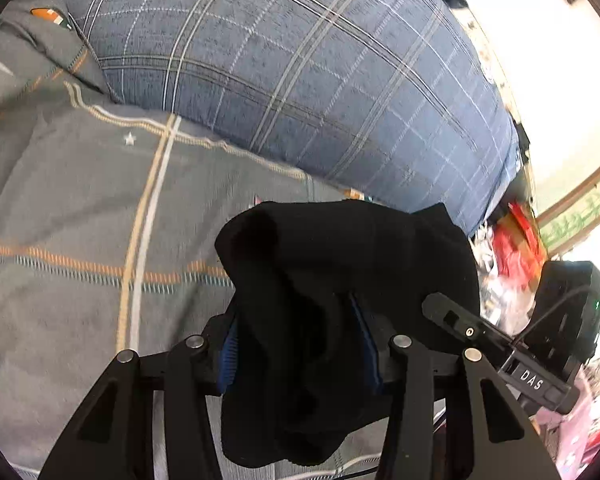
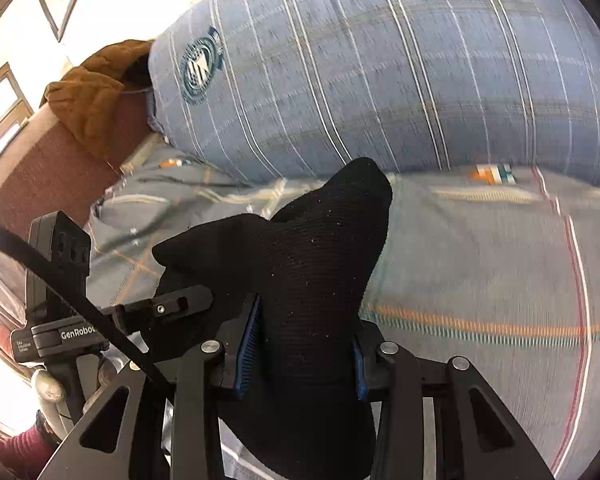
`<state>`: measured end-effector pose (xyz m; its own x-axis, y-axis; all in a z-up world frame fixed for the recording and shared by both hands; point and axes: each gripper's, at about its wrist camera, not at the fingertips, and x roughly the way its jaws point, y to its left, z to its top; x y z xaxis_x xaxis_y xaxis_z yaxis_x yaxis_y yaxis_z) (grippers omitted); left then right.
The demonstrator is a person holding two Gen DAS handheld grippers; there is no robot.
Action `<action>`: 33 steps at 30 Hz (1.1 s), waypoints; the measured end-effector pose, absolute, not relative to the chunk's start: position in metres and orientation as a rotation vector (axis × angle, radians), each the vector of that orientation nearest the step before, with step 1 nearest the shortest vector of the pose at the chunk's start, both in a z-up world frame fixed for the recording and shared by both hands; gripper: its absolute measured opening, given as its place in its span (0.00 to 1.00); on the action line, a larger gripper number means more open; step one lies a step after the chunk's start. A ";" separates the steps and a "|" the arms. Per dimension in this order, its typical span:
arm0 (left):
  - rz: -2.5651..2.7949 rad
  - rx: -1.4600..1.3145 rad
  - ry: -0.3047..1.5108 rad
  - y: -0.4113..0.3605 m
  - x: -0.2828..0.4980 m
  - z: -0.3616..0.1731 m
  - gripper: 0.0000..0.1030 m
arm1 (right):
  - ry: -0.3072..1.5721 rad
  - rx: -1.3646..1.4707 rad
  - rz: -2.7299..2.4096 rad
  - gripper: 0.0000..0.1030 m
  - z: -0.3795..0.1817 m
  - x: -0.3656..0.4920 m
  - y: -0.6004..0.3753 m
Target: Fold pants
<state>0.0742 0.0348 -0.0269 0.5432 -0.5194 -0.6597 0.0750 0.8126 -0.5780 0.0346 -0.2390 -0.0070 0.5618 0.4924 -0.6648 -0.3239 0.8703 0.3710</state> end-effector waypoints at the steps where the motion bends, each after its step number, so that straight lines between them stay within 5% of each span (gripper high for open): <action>1: -0.364 -0.522 0.939 0.037 0.084 -0.026 0.46 | 0.847 0.225 0.484 0.41 -0.006 0.040 -0.238; 11: -0.252 -0.484 1.040 0.042 0.149 -0.073 0.47 | 0.962 0.385 0.444 0.41 -0.065 0.113 -0.235; 16: -0.242 -0.498 1.057 0.045 0.153 -0.093 0.55 | 0.984 0.415 0.420 0.43 -0.089 0.123 -0.242; 19: -0.243 -0.520 1.064 0.047 0.153 -0.101 0.60 | 0.993 0.408 0.410 0.47 -0.095 0.125 -0.245; 24: -0.240 -0.552 1.054 0.050 0.150 -0.108 0.68 | 1.016 0.438 0.394 0.69 -0.109 0.127 -0.251; 33: -0.133 -0.444 0.974 0.067 0.107 -0.059 0.68 | 0.844 0.370 0.304 0.75 -0.054 0.078 -0.264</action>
<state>0.1069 0.0670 -0.0592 0.5622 -0.3046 -0.7689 -0.0870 0.9028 -0.4212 0.0779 -0.2639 -0.0544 0.6285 0.4027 -0.6655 -0.1140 0.8940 0.4333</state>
